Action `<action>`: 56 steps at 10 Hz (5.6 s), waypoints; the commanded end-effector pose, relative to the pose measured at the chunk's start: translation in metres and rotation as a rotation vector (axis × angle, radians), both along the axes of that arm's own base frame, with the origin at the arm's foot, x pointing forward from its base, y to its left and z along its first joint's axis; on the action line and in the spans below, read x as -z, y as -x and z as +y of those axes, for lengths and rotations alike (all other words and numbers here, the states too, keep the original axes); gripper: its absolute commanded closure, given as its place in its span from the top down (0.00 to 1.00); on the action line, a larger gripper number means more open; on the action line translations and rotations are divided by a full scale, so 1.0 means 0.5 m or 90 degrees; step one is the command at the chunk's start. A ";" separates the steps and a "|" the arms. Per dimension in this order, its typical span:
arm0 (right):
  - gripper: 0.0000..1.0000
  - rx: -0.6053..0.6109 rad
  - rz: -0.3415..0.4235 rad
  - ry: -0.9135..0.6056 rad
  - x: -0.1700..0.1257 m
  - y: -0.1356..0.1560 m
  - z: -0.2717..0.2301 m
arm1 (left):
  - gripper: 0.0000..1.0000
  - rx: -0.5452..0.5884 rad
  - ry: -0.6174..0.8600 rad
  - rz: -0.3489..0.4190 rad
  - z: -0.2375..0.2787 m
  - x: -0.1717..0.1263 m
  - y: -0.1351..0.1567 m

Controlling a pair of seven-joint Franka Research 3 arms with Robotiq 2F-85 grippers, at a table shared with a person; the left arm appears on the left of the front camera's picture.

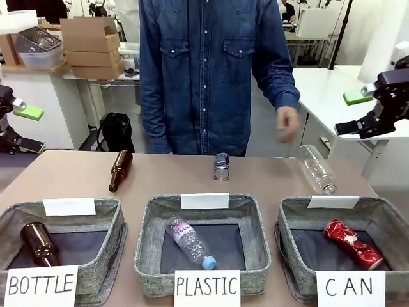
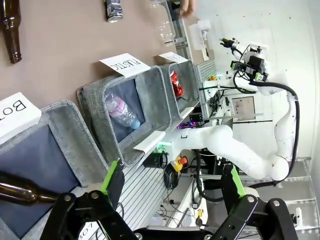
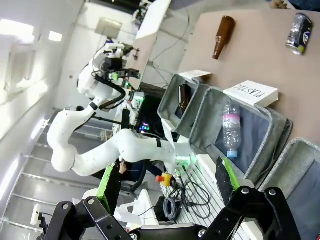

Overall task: Sort the can waste into the basket.
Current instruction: Pick up the can waste from the table and place it in the right Fabric basket.

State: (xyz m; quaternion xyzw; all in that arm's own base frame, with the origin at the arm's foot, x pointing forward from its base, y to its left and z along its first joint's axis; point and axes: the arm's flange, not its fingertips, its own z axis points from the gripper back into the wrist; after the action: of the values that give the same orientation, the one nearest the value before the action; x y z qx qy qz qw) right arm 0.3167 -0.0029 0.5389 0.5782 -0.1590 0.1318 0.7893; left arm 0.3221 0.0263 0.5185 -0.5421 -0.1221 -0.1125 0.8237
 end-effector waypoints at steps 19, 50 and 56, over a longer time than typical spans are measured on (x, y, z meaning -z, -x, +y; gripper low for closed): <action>1.00 0.034 -0.051 0.117 -0.007 0.003 0.000 | 1.00 0.010 0.000 -0.010 0.005 0.002 -0.003; 1.00 0.011 0.029 0.434 0.179 -0.307 0.495 | 1.00 0.010 0.000 -0.010 0.005 0.002 -0.003; 1.00 0.064 0.067 0.571 0.289 -0.502 0.556 | 1.00 0.010 0.000 -0.010 0.005 0.002 -0.003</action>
State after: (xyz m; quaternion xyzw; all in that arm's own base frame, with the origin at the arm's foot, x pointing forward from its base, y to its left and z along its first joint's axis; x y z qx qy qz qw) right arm 0.5422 0.2528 0.3903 0.2002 -0.0800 0.1317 0.9676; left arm 0.3252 0.0275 0.5180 -0.5413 -0.1216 -0.1139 0.8242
